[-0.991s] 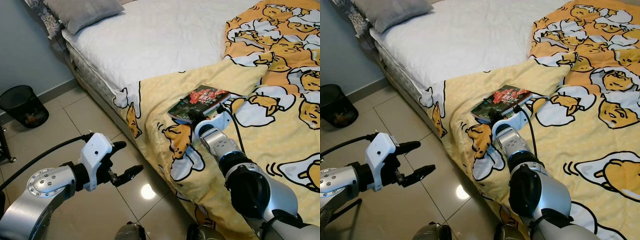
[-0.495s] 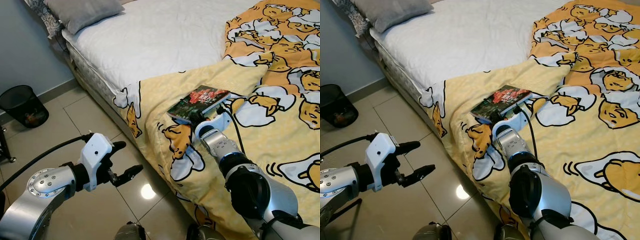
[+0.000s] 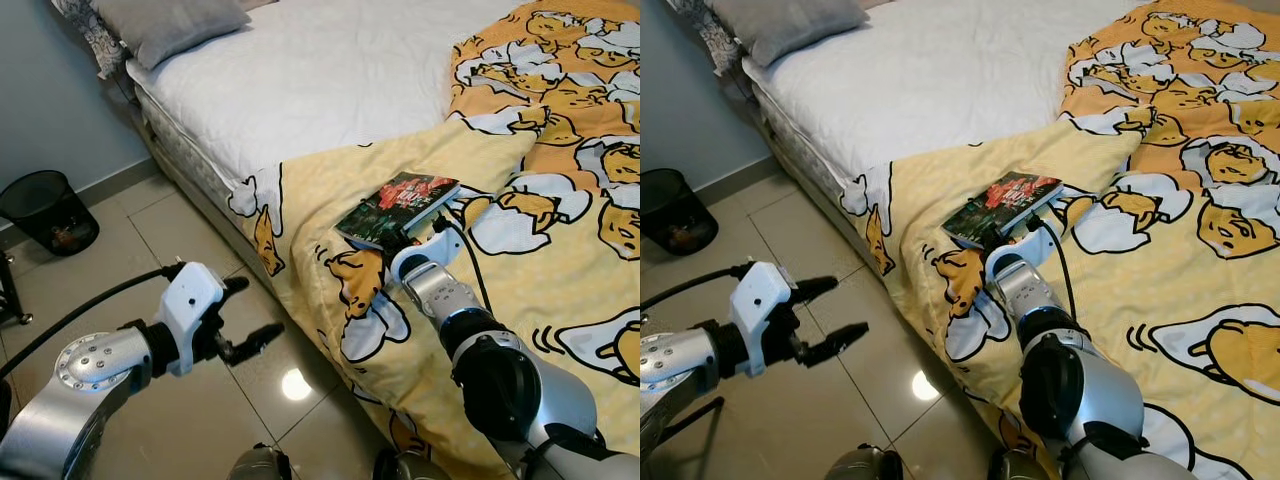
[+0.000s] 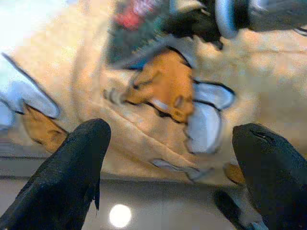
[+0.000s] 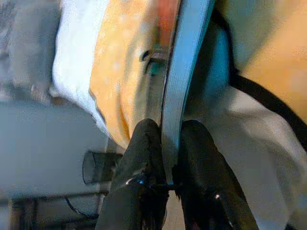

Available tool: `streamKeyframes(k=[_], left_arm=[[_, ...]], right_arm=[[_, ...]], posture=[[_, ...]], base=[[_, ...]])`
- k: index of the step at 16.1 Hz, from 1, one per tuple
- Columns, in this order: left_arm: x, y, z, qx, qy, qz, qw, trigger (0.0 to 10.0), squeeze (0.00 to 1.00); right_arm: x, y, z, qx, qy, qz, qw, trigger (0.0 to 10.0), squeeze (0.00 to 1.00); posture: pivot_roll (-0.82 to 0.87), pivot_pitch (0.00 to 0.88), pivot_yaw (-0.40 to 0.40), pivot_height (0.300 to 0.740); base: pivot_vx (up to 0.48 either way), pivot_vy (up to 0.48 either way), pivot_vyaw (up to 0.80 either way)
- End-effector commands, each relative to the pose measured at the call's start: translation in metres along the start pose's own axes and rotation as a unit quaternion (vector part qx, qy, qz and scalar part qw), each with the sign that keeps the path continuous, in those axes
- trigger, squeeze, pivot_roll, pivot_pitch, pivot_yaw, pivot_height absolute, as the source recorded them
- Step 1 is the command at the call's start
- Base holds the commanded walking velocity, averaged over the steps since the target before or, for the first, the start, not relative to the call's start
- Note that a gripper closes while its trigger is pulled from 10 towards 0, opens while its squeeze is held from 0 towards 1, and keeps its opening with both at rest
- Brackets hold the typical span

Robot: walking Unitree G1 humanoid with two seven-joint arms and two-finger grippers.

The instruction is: Clean up the room

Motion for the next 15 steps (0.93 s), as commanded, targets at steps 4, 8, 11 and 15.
streamKeyframes(k=[4, 8, 11, 15], left_arm=[[0.028, 0.021, 0.012, -0.084, 0.098, -0.015, 0.991, 10.0, 1.00], [0.037, 0.058, 0.017, -0.188, 0.039, -0.160, 0.968, 10.0, 1.00], [0.046, 0.084, 0.007, -0.267, -0.009, -0.249, 0.931, 10.0, 1.00], [0.065, 0.085, -0.001, -0.284, -0.068, -0.364, 0.884, 10.0, 0.97]], right_arm=[[0.017, 0.014, -0.004, -0.011, 0.100, -0.091, 0.991, 0.0, 0.00], [0.031, 0.036, -0.038, -0.030, 0.280, -0.155, 0.947, 0.0, 0.00], [0.052, 0.043, -0.068, -0.019, 0.393, -0.176, 0.902, 0.0, 0.00], [0.077, 0.035, -0.109, 0.030, 0.512, -0.169, 0.842, 0.0, 0.00]], posture=[[0.12, 0.000, 0.046, 0.740], [0.06, 0.000, 0.062, 0.740], [0.05, 0.000, 0.065, 0.740], [0.06, 0.000, 0.058, 0.740]], base=[[0.000, 0.000, 0.00], [0.000, 0.000, 0.00], [0.000, 0.000, 0.00], [0.000, 0.000, 0.00]])
Point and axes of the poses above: a point about 5 cm out from each wrist's last joint towards the gripper, its own z axis pointing out of the wrist towards the gripper, its own y axis along the axis of the wrist's last joint, x = y × z, the point moved 6 cm from there along z, pointing out of the wrist towards the gripper, and after that the axes turned 5 degrees about -z, right-handed, at the moved point
